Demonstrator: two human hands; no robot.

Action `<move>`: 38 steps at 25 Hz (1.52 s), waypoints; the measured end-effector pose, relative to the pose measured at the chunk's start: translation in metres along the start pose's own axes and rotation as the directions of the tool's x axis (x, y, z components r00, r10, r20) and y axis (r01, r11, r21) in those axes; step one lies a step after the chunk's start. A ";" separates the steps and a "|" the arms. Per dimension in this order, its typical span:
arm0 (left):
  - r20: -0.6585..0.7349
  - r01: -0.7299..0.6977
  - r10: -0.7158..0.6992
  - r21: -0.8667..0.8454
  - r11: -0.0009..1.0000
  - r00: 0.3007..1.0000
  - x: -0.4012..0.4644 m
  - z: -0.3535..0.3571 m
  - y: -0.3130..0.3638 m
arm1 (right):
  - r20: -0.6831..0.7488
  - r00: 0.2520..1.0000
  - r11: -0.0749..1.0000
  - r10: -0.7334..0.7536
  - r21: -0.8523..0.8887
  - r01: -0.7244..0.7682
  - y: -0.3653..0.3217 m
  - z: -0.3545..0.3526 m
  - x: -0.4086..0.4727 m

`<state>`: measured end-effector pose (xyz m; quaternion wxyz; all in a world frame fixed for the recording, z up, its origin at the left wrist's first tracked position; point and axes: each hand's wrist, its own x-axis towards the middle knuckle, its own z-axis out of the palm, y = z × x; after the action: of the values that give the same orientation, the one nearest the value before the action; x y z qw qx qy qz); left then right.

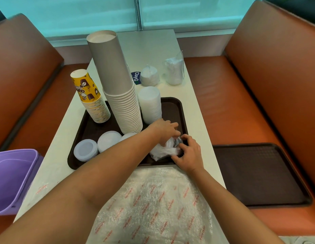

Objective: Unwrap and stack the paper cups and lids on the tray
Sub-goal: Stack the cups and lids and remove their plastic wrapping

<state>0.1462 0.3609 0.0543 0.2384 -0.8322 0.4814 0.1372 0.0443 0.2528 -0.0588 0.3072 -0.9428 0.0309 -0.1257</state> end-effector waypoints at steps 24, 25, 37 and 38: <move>-0.299 -0.178 -0.810 -0.954 0.242 0.504 -0.091 0.011 -0.014 | -0.046 0.996 0.974 0.077 0.217 -0.065 -0.002 -0.003 0.000; -0.353 -0.126 -0.799 -0.933 0.336 0.487 -0.101 0.020 -0.012 | -0.054 0.996 0.973 0.076 0.224 -0.062 -0.002 -0.003 0.000; -0.335 0.197 -0.568 -0.708 0.678 0.752 -0.134 0.098 0.008 | -0.047 0.997 0.975 0.064 0.216 -0.053 -0.003 -0.004 -0.001; -0.313 0.193 -0.566 -0.725 0.661 0.763 -0.135 0.099 0.008 | -0.049 0.997 0.975 0.065 0.215 -0.053 -0.004 -0.004 -0.001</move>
<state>0.0720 0.5097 0.0299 -0.1815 -0.9499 0.2541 0.0134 0.0423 0.2538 -0.0536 0.4095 -0.8991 0.0535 -0.1454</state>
